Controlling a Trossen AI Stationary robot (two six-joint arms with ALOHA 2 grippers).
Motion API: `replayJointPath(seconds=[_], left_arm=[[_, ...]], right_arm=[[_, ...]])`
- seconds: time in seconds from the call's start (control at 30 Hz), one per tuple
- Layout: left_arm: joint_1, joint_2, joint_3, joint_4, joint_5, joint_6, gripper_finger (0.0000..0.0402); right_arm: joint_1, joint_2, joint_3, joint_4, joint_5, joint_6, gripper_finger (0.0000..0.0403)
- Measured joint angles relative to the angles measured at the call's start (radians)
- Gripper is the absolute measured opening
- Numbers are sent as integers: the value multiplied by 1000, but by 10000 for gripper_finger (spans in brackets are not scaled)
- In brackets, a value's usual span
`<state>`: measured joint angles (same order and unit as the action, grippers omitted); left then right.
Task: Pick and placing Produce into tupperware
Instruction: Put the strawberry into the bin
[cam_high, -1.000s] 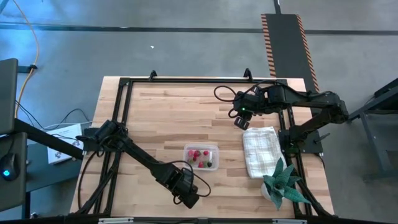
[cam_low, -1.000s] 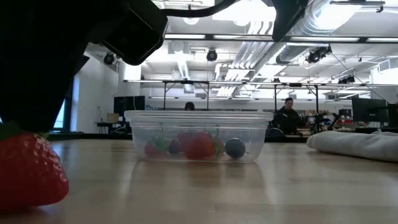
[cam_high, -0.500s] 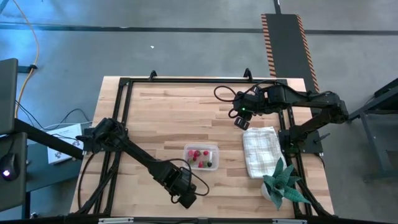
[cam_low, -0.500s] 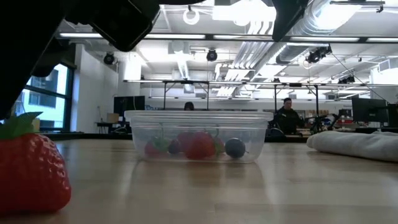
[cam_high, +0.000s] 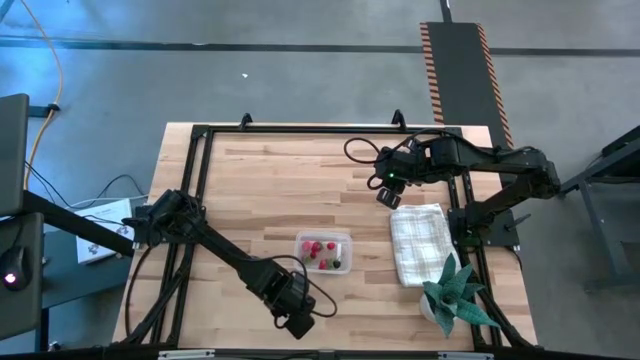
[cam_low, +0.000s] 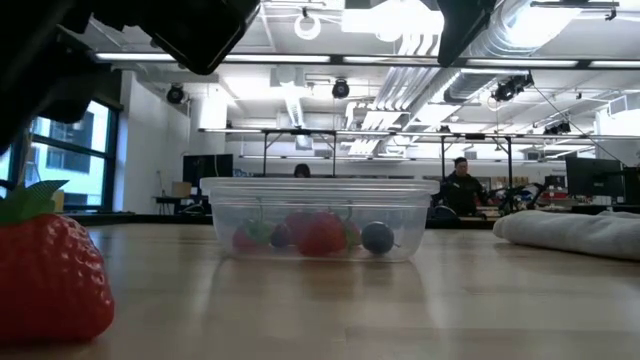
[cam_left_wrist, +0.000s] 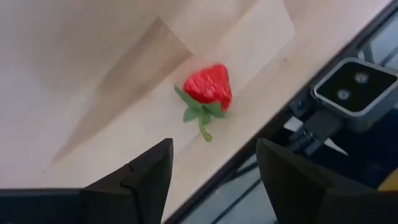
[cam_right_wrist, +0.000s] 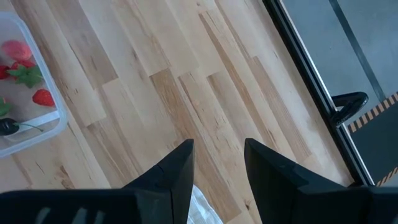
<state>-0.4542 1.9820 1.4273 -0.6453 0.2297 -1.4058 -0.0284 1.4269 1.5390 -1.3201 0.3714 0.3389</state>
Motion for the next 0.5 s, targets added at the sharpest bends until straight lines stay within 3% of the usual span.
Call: replayJointPath(seconds=[0.23, 0.5], left_arm=[[-2, 0, 0, -14, -30, 23, 195], [-26, 0, 0, -13, -39, 8, 193]], right_arm=[[0, 0, 0, 0, 0, 11, 133], [0, 0, 0, 0, 0, 11, 133]])
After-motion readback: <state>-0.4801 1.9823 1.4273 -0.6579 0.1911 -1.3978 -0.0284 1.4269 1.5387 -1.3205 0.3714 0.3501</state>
